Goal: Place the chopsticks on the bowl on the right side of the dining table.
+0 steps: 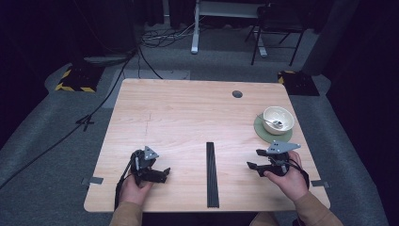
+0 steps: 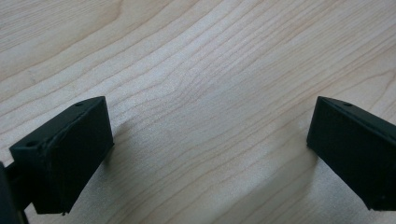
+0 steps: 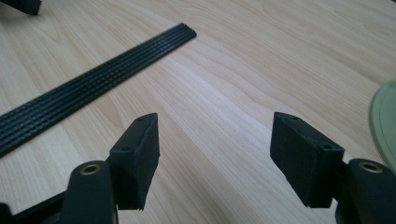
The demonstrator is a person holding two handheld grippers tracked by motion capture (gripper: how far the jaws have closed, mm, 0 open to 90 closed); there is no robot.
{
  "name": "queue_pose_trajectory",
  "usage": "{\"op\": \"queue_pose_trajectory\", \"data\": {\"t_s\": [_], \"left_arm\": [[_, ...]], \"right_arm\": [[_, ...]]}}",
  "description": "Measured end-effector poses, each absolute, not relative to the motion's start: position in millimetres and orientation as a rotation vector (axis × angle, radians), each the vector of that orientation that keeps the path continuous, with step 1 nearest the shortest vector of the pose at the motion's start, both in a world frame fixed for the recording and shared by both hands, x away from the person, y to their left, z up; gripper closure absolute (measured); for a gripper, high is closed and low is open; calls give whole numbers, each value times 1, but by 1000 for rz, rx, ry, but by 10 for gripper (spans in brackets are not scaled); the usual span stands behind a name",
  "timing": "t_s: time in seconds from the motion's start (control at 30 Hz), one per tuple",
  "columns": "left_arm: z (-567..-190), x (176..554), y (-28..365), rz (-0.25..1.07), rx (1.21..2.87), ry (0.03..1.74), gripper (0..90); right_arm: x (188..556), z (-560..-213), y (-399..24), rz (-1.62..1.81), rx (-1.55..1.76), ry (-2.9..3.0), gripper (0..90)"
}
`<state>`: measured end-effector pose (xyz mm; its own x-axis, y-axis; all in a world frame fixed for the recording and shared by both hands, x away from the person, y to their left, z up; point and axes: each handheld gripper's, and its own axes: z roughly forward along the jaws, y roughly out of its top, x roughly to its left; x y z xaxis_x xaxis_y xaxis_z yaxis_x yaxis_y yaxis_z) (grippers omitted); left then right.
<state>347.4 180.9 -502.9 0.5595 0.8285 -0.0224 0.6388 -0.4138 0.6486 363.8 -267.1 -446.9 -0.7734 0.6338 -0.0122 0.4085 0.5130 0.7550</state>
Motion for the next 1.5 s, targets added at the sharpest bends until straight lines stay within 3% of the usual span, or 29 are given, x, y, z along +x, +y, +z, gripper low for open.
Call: {"op": "queue_pose_trajectory", "data": {"t_s": [0.63, 0.9, 1.07, 1.5], "left_arm": [[-503, 349, 180, 404, 2180, 1172, 3], [-504, 346, 181, 411, 2173, 1180, 3], [-503, 346, 182, 416, 2179, 1176, 3], [-503, 347, 180, 399, 2177, 1183, 3]], "right_arm": [[368, -433, -219, 1131, 761, 2498, 333], [370, -444, -211, 1155, 781, 2511, 312], [370, -451, -195, 1153, 732, 2532, 349], [367, -473, -178, 1184, 828, 2488, 289]]}}
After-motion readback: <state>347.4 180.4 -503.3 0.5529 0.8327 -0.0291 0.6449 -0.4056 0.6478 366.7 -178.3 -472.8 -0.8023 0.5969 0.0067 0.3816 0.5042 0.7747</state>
